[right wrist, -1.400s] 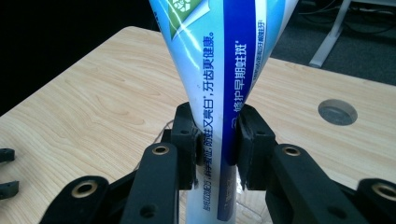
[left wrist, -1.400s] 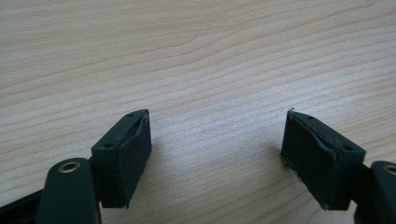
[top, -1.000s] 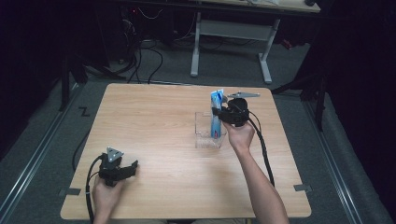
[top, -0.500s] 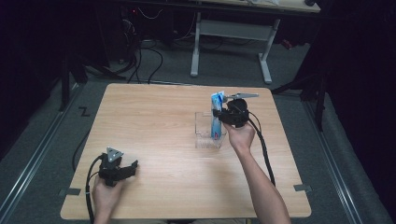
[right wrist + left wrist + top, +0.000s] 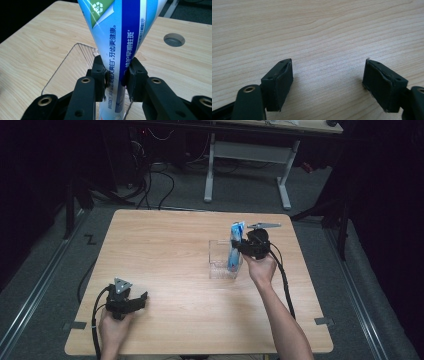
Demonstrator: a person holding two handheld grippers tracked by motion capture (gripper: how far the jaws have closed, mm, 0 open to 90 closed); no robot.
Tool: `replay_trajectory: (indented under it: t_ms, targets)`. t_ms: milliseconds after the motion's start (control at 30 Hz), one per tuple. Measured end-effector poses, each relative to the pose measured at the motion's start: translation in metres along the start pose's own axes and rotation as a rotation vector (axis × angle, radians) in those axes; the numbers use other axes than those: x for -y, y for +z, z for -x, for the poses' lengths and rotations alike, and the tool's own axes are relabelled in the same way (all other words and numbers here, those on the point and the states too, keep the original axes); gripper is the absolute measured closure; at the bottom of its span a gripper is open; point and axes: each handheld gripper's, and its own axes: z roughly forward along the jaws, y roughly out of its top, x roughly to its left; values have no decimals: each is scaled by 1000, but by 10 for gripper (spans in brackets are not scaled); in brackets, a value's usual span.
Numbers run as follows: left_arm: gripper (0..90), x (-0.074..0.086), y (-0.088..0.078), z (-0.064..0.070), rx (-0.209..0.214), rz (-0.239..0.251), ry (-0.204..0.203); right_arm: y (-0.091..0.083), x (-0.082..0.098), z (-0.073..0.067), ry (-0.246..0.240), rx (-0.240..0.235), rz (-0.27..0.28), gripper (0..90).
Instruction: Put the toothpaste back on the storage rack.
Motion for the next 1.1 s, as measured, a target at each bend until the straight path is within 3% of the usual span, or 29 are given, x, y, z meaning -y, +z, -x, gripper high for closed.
replay_trajectory:
  t_ms: [333, 600, 800, 1100]
  targets:
    - [245, 0, 0, 0, -3, 0, -5, 5, 3, 6, 17, 2, -24, 709]
    - [244, 0, 0, 0, -4, -1, -5, 2, 10, 11, 49, 7, 18, 688]
    - [243, 0, 0, 0, -4, -1, -4, 0, 11, 13, 54, 54, 45, 581]
    - [240, 0, 0, 0, -4, -1, -1, -2, 14, 15, 63, 64, 46, 459]
